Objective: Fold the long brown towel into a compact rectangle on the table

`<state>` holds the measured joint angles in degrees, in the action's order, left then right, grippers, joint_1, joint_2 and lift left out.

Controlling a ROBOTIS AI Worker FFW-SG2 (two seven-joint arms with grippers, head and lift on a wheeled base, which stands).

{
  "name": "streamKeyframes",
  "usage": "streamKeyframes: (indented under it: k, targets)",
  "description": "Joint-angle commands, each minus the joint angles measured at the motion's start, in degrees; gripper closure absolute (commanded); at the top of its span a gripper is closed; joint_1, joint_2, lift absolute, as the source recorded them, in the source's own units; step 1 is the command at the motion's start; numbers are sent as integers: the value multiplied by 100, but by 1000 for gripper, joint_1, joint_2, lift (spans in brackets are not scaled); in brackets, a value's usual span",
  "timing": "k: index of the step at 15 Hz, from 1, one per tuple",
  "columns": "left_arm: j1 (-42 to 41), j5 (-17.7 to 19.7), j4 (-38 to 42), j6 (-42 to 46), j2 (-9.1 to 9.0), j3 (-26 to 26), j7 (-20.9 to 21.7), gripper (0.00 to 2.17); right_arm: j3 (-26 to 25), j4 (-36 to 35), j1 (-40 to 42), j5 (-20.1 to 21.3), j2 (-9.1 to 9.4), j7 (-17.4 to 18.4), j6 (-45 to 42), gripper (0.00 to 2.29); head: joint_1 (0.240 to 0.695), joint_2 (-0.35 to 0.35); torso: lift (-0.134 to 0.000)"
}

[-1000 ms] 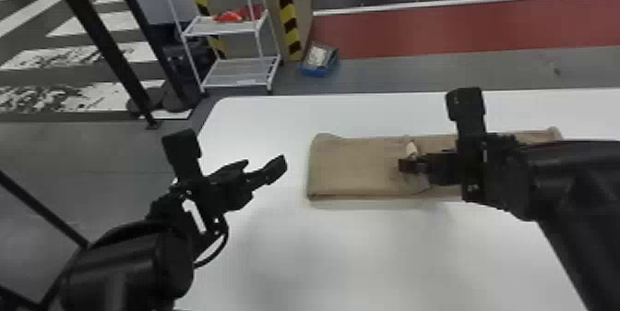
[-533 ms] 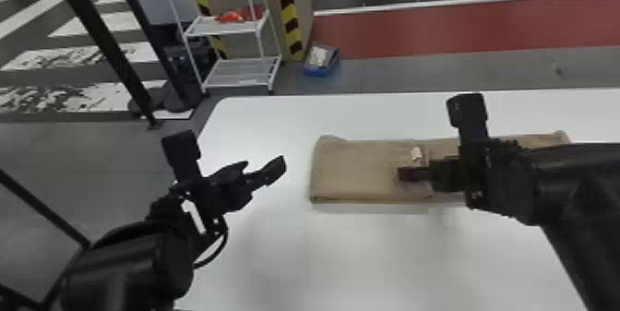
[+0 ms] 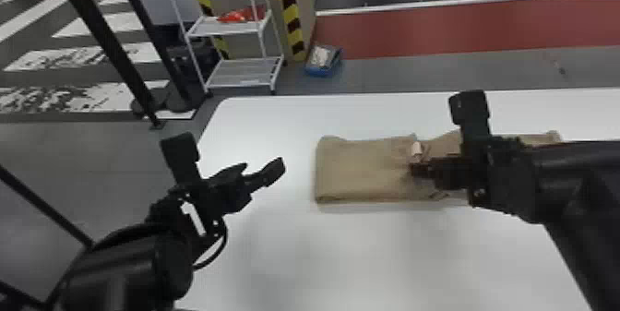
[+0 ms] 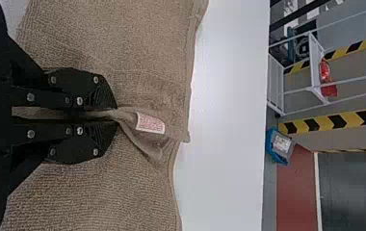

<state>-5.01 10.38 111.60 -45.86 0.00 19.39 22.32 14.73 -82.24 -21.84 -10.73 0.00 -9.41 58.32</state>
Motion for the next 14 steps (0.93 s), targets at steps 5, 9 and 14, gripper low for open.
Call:
streamKeyframes:
  k: [5, 9, 14]
  targets:
    - [8, 8, -16, 1, -15, 38, 0, 90, 4, -152, 83, 0, 5, 27, -52, 572, 695, 250, -123]
    - [8, 8, -24, 1, -15, 38, 0, 90, 100, -152, 4, 18, 5, 79, -35, 572, 695, 250, -123]
    - [0, 8, -51, 1, -15, 91, 44, 90, 188, -144, -66, 80, 5, 79, 18, 583, 695, 256, -123]
